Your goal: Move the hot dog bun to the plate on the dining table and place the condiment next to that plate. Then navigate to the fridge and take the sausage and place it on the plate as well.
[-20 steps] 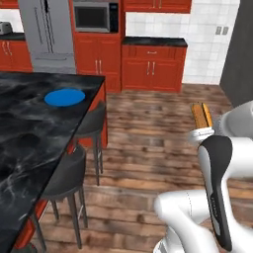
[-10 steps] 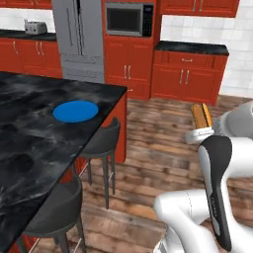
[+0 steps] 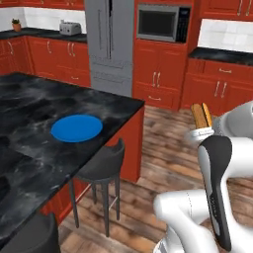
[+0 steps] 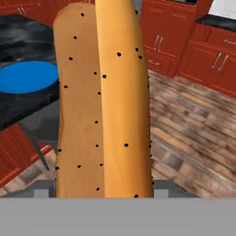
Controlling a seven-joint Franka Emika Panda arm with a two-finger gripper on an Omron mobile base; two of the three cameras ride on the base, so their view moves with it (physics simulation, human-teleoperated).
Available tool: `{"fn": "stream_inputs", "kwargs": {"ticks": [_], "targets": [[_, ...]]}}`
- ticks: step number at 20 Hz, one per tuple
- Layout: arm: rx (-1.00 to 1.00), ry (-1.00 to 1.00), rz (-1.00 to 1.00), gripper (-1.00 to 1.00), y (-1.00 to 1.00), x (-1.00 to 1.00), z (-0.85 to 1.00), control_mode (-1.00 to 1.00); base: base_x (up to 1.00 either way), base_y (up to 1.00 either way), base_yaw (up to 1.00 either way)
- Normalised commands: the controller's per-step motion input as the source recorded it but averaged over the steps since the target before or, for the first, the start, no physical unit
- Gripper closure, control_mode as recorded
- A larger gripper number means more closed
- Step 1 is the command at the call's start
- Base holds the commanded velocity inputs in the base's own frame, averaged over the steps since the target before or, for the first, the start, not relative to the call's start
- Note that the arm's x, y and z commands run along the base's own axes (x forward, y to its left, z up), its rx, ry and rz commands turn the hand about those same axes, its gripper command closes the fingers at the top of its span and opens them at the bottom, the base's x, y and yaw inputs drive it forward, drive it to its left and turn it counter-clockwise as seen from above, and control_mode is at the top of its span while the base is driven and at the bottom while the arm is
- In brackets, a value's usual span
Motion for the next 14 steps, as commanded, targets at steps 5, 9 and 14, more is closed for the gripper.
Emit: {"fn": "stream_inputs", "kwargs": {"ticks": [5, 9, 14], "targets": [[0.00, 0.00, 0.00, 1.00, 0.00, 0.00, 0.00, 1.00, 0.97, -0.33, 0.42], [0.00, 0.00, 0.00, 1.00, 0.00, 0.00, 0.00, 1.00, 0.73, -0.02, 0.61], [0.00, 0.00, 0.00, 1.00, 0.00, 0.00, 0.00, 1.00, 0.60, 0.00, 0.65]]}}
